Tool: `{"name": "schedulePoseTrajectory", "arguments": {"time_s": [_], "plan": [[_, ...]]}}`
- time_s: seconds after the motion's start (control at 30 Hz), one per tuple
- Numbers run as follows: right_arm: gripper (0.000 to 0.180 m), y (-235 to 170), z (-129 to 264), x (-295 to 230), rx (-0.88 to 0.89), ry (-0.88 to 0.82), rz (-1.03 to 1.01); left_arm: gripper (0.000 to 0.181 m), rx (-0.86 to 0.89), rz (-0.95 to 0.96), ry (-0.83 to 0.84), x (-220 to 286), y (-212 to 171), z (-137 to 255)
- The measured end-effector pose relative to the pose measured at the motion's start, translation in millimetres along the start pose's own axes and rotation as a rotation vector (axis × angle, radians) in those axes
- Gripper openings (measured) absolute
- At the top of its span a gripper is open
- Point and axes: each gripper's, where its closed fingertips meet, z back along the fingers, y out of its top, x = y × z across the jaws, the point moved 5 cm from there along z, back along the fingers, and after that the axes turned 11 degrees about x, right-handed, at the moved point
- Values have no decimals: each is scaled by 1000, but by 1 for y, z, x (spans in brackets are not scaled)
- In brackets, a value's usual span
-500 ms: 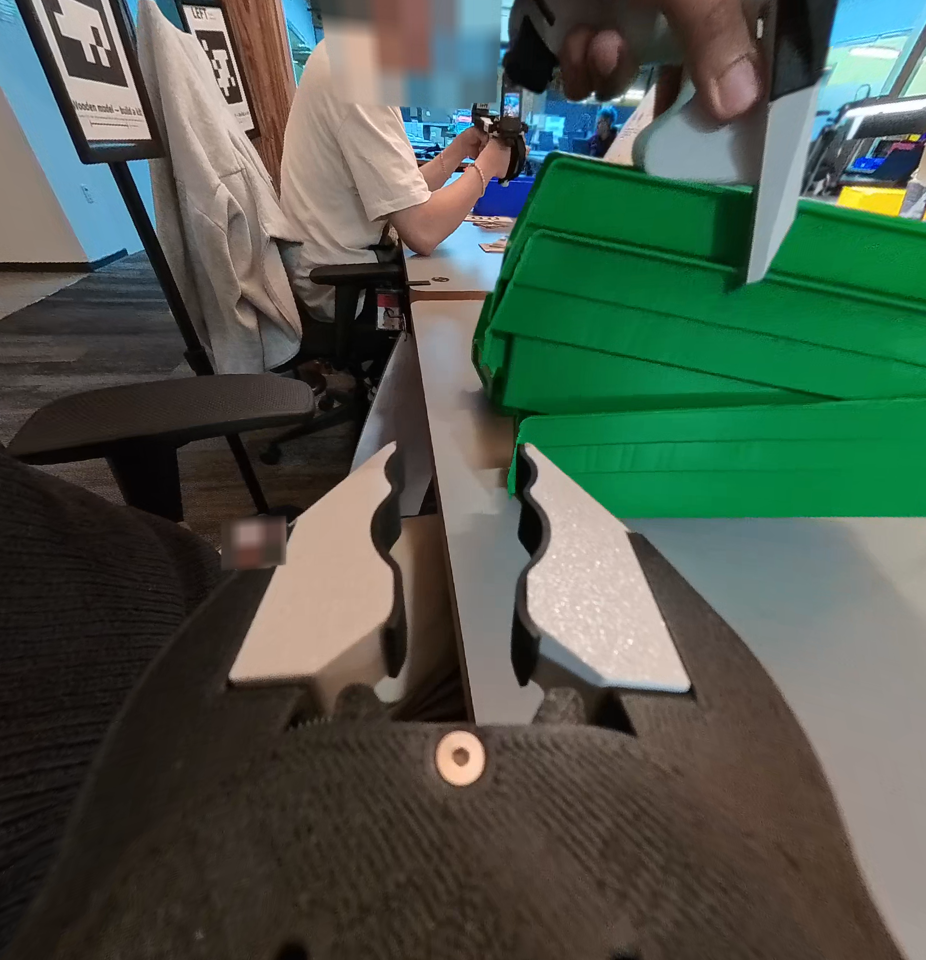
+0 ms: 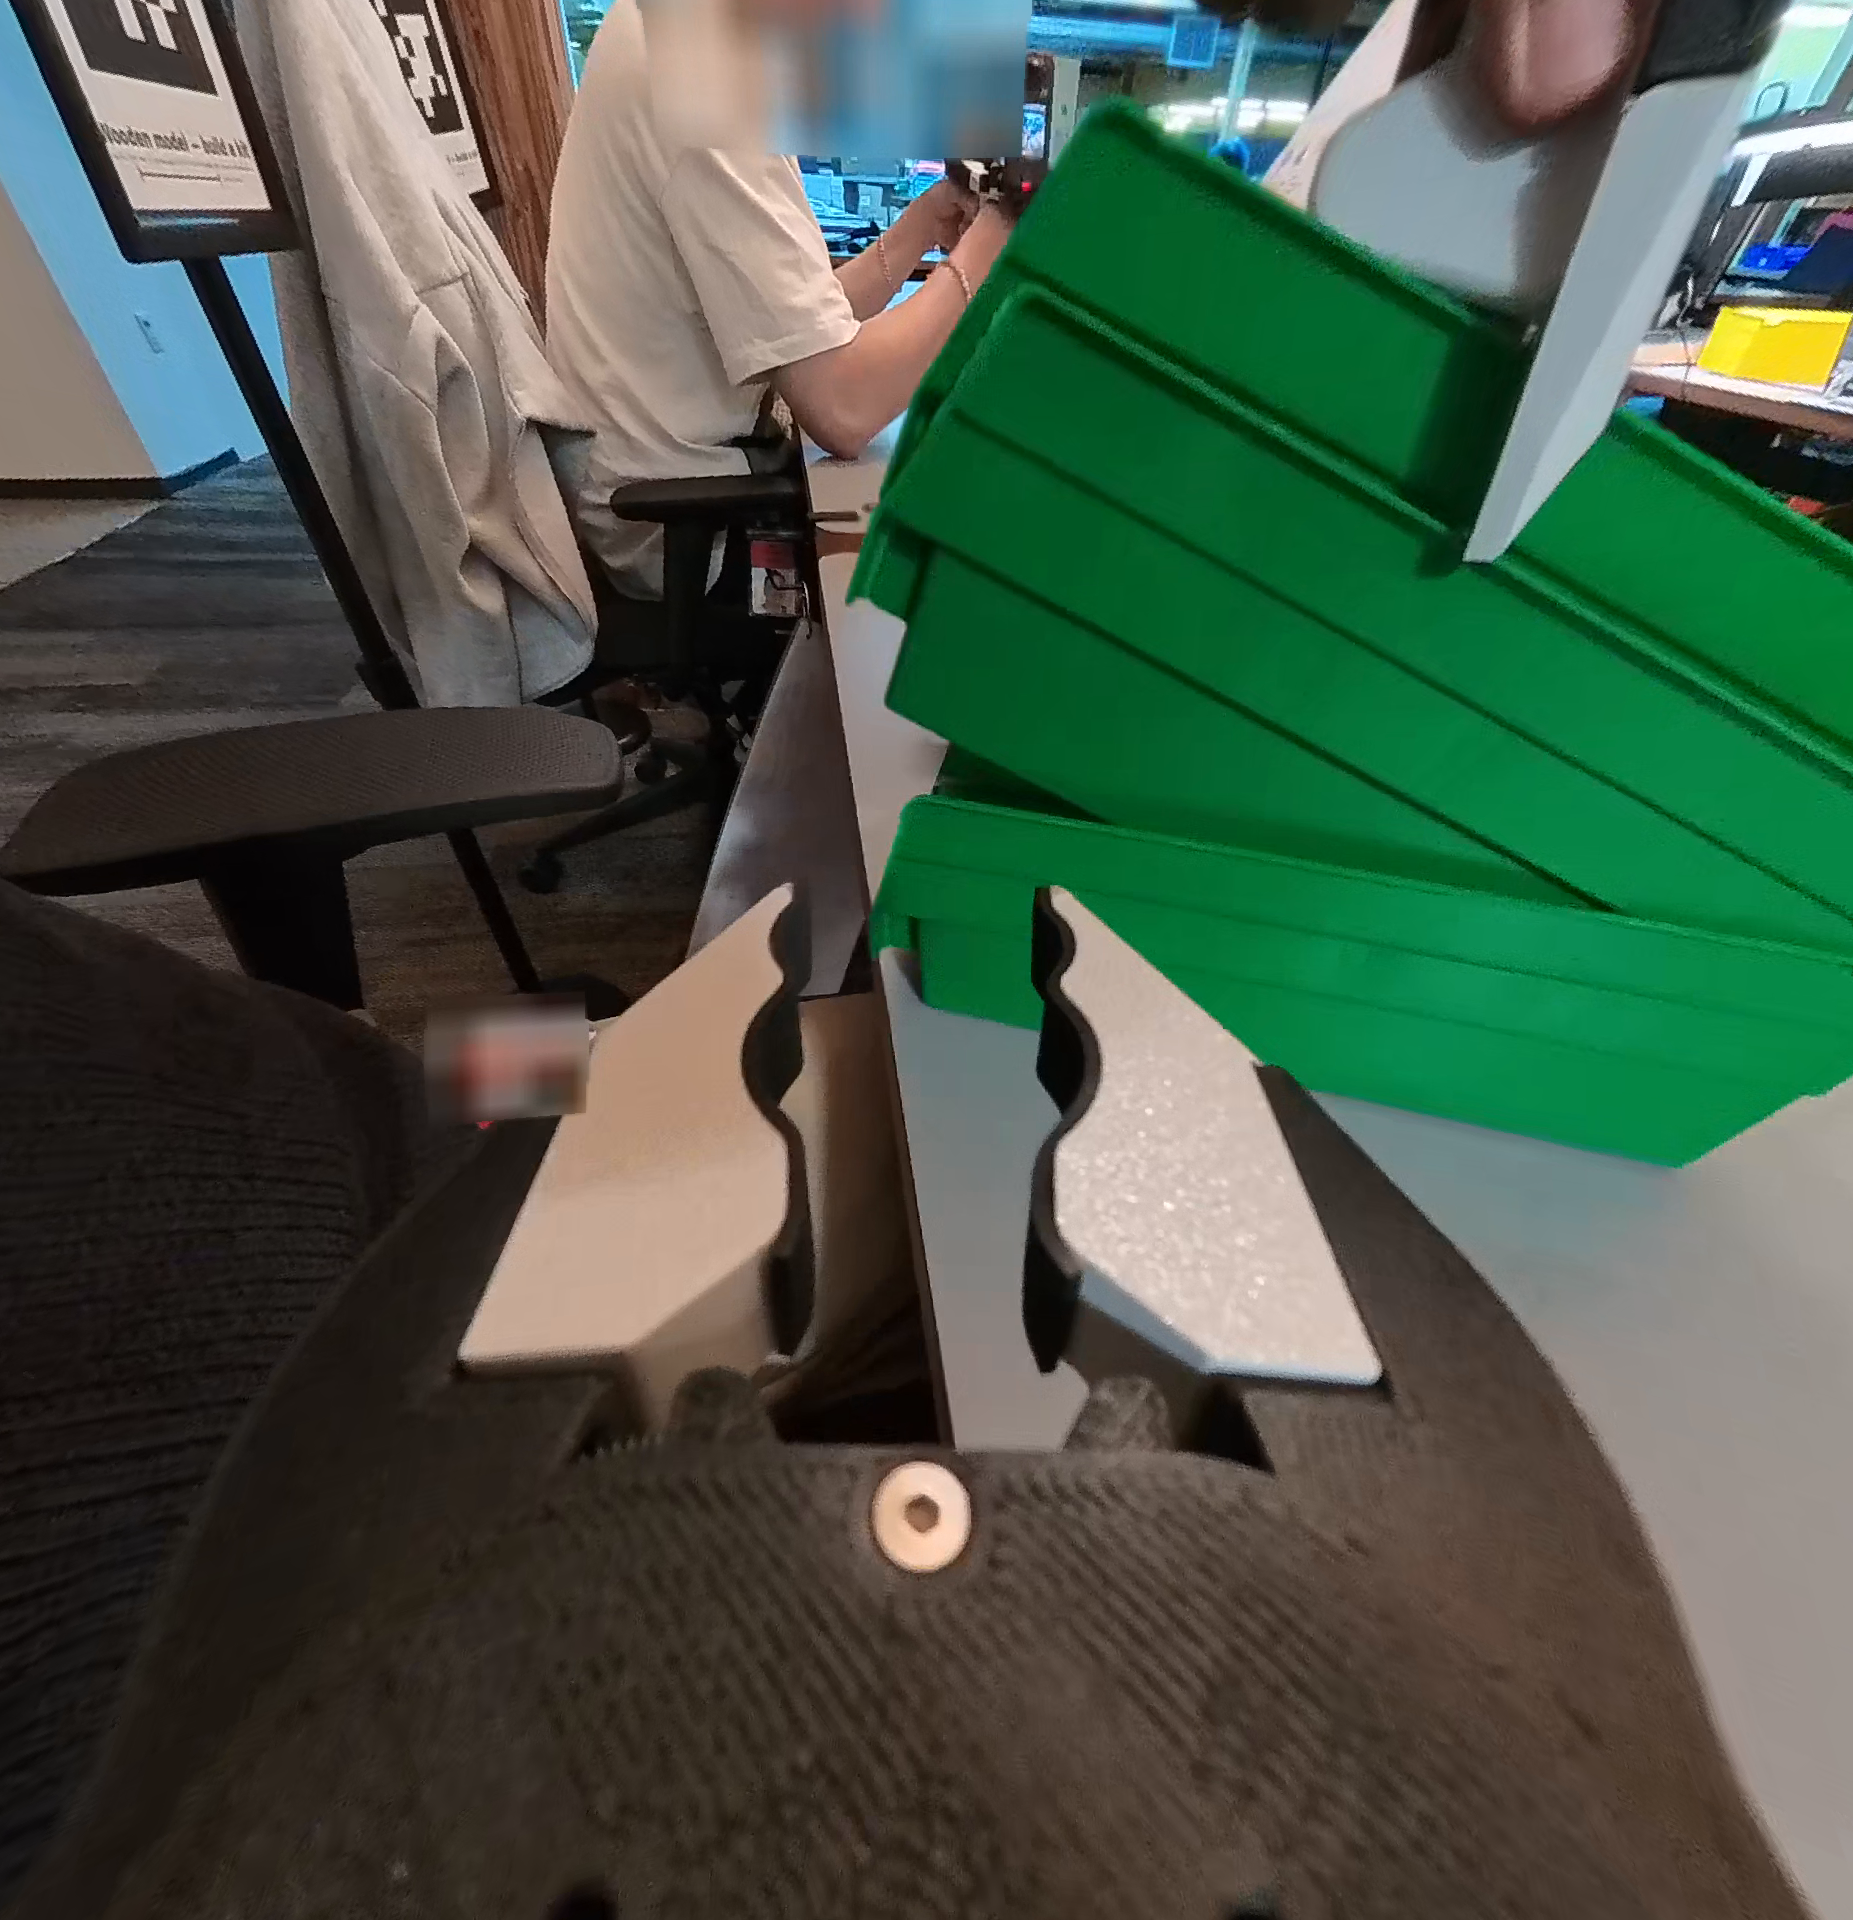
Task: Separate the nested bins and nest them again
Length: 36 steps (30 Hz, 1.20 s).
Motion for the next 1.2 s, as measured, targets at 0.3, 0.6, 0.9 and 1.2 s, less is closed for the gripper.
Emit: {"name": "schedulePoseTrajectory", "arguments": {"time_s": [0.3,0.6,0.9,1.2], "plan": [[42,-1,3,6,-16,-20,-11,108,-21,-6,3,5,10,16],[42,1,4,11,-2,-30,-52,108,252,48,13,-1,18,45],[42,-2,3,10,-8,-29,-68,108,367,22,52,9,-7,22],[42,-6,1,10,-22,-17,-87,106,397,8,43,20,-15,24]]}}
